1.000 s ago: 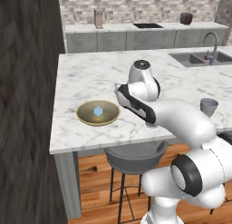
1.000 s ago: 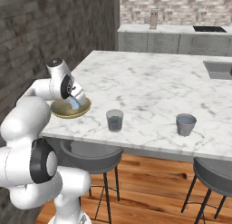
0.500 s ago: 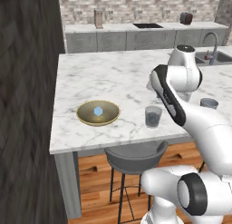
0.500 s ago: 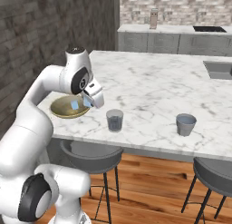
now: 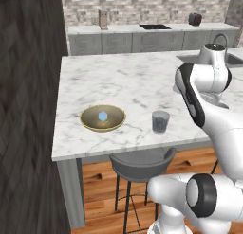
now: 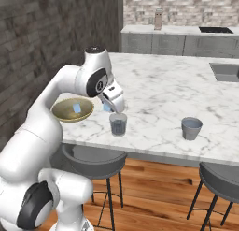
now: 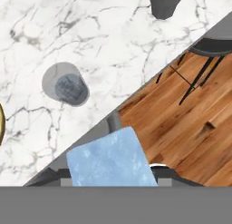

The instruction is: There are four ice cubes in the ice bowl. Place two ice cubes in each glass of water.

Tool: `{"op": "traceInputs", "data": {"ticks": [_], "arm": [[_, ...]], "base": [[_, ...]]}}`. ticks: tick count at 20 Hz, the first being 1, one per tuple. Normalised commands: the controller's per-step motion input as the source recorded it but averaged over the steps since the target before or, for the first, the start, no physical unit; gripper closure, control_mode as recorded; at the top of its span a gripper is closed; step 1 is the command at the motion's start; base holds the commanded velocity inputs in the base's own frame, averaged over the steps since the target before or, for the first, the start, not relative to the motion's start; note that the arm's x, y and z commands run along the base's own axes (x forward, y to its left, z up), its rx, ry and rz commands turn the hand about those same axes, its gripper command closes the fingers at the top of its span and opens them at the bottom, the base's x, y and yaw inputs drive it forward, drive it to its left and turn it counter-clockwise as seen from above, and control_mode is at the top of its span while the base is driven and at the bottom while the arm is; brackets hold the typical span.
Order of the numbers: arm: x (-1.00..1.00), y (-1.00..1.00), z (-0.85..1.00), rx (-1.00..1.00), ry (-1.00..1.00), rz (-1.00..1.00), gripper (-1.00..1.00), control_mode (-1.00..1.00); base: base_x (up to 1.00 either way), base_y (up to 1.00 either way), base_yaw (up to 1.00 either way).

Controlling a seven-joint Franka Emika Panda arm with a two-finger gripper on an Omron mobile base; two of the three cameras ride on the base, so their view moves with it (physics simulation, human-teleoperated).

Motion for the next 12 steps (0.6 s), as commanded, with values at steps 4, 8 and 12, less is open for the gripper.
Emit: {"op": "traceInputs", "data": {"ticks": [4,8,12], "arm": [[-0.29,-1.00,0.00,-0.15,-0.14,-0.09,1.00,-1.00],[-0.01,-1.00,0.00,-0.02,-0.03,-0.07,1.00,-1.00],[0.08,-1.00,0.00,0.06,-0.14,0.00,1.00,-1.00]], "base": [[0.00,0.00,0.00],[0.00,0.00,0.00],[0.00,0.00,0.00]]}}
